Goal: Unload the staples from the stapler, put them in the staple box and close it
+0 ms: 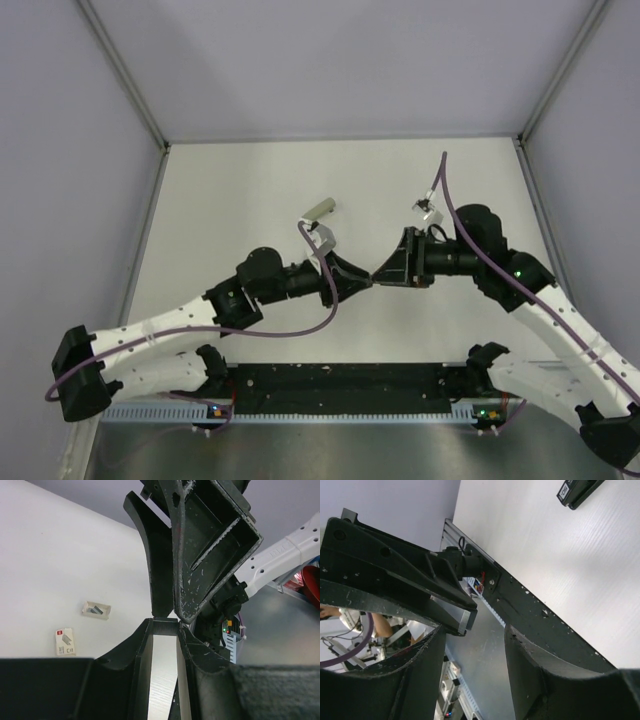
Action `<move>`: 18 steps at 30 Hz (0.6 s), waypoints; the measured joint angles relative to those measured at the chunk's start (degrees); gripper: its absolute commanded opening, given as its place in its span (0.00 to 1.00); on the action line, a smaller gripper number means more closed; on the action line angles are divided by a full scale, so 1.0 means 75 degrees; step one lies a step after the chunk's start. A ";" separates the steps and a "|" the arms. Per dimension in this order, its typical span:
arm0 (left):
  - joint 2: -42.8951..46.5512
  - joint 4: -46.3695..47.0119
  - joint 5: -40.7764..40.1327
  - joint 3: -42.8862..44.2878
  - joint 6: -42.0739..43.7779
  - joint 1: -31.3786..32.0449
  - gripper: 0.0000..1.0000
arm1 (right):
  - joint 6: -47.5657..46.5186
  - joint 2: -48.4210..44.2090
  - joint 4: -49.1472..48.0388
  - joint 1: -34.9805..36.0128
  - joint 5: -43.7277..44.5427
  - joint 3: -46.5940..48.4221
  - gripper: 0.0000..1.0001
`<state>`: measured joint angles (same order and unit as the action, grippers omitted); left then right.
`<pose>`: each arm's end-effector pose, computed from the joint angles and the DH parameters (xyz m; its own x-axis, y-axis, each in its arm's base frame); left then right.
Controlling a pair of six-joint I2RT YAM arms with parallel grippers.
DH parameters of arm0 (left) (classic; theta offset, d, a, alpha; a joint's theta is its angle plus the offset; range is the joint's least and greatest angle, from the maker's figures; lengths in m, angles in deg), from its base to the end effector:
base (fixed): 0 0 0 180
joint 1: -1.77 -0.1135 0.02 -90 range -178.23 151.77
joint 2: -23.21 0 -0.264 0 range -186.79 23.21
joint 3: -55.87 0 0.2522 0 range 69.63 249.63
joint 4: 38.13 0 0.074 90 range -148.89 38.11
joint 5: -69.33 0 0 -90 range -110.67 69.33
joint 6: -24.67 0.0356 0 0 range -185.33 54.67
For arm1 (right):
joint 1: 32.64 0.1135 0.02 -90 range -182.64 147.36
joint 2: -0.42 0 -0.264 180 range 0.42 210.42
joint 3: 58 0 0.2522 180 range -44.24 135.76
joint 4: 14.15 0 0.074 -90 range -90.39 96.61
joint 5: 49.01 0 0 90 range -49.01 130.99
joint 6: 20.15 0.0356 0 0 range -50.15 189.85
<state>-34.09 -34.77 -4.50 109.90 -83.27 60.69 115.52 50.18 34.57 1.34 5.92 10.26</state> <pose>0.1140 -0.2084 0.3214 -0.2969 -0.0805 -0.9515 0.9196 0.2444 -0.3076 0.1360 0.1163 0.3431 -0.9134 0.0904 -0.3970 -0.3088 0.4816 0.8202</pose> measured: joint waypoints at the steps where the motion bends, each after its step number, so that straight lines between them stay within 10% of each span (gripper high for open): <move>1: 0.0006 0.0076 0.0050 -0.0029 0.0020 0.0000 0.00 | 0.0114 0.0000 -0.0052 0.0000 -0.0052 0.0000 0.51; 18: 0.0029 0.1058 0.0443 -0.0297 0.0221 0.0006 0.00 | 0.1163 0.0003 -0.1049 0.0000 -0.0577 -0.0020 0.50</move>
<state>-33.87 -26.84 -1.18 107.67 -81.61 60.73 124.24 50.20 26.70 1.34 1.59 10.11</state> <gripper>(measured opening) 0.277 0.510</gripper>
